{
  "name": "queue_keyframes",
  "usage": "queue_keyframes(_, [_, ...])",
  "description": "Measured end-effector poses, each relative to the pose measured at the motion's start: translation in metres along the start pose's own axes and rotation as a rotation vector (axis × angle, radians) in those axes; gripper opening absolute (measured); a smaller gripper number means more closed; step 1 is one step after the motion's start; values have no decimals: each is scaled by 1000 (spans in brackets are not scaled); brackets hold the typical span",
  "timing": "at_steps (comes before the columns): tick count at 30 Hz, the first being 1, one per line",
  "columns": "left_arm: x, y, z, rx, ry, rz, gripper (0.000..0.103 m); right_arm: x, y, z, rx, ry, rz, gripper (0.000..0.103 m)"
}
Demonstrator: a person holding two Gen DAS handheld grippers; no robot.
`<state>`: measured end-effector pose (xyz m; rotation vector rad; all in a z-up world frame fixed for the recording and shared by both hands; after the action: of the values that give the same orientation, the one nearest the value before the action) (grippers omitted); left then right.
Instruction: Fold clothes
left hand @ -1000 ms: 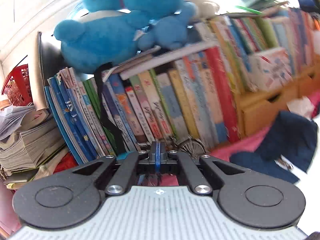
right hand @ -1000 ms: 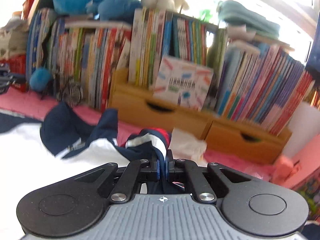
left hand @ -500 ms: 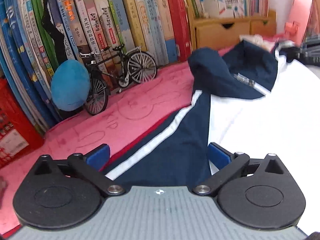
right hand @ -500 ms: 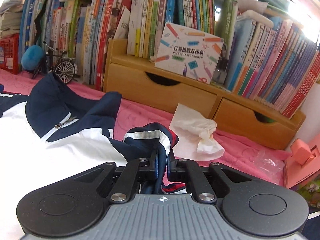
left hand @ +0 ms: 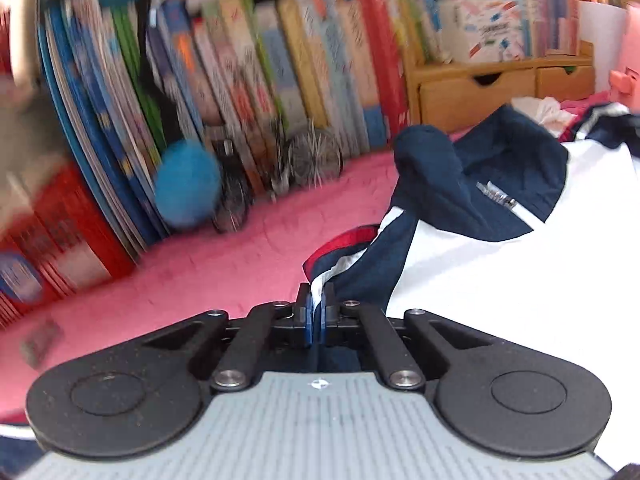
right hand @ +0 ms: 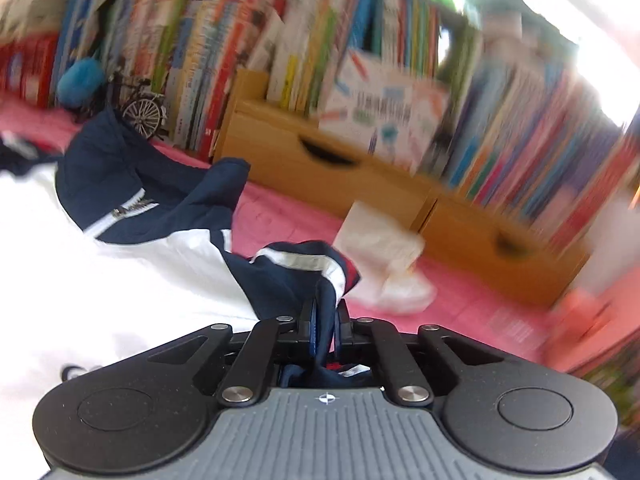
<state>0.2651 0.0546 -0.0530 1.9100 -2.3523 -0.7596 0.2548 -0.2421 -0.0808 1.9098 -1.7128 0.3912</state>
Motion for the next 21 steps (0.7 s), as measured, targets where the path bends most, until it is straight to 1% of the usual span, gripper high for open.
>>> queue_keyframes(1, [-3,9,-11,50,-24,-19,4,-5,11,-9,58,97,47,8])
queue_keyframes(3, [-11,22,-34,146,-71,-73,3,-5,25,-27,137,178,104,7])
queue_keyframes(5, [-26,24,-52,212,-107,-140,3,9,32,-47,186,175,155,5])
queue_keyframes(7, [-39,11,-57,203,-86,-163,3,27,27,-62,221,159,211,4])
queue_keyframes(8, [-40,1,-52,187,-97,-171,4,36,18,-65,205,123,203,4])
queue_keyframes(10, [-39,-25,-35,135,-123,-182,4,51,2,-68,163,33,164,4])
queue_keyframes(13, [-34,-69,5,13,-123,-185,4,58,-24,-54,43,-160,51,5])
queue_keyframes(15, [-30,-87,26,-48,-125,-185,5,54,-27,-39,-14,-299,-79,6])
queue_keyframes(16, [-28,-91,29,-66,-138,-182,5,52,-27,-32,-42,-369,-148,11])
queue_keyframes(17, [-28,-95,32,-79,-146,-180,6,50,-27,-25,-70,-439,-216,12])
queue_keyframes(18, [-29,-96,31,-76,-144,-178,6,43,-26,-21,-90,-455,-249,14])
queue_keyframes(19, [-30,-96,31,-80,-145,-177,6,35,-24,-18,-109,-461,-275,23])
queue_keyframes(20, [-30,-97,31,-84,-147,-176,6,27,-22,-14,-127,-467,-301,28])
queue_keyframes(21, [-30,-98,31,-87,-150,-176,6,22,-23,-13,-120,-434,-266,41])
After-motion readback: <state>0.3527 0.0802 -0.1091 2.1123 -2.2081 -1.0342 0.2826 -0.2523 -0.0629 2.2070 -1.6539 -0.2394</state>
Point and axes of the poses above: each gripper's, at about its wrist camera, not at the fingertips, and y roughly against the way its jaws point, x to its right, z to its underside, the point moved 5 cm from there along -y, roughly the way its jaws point, and after that the axes turned 13 degrees about x, right-handed, at the moved point
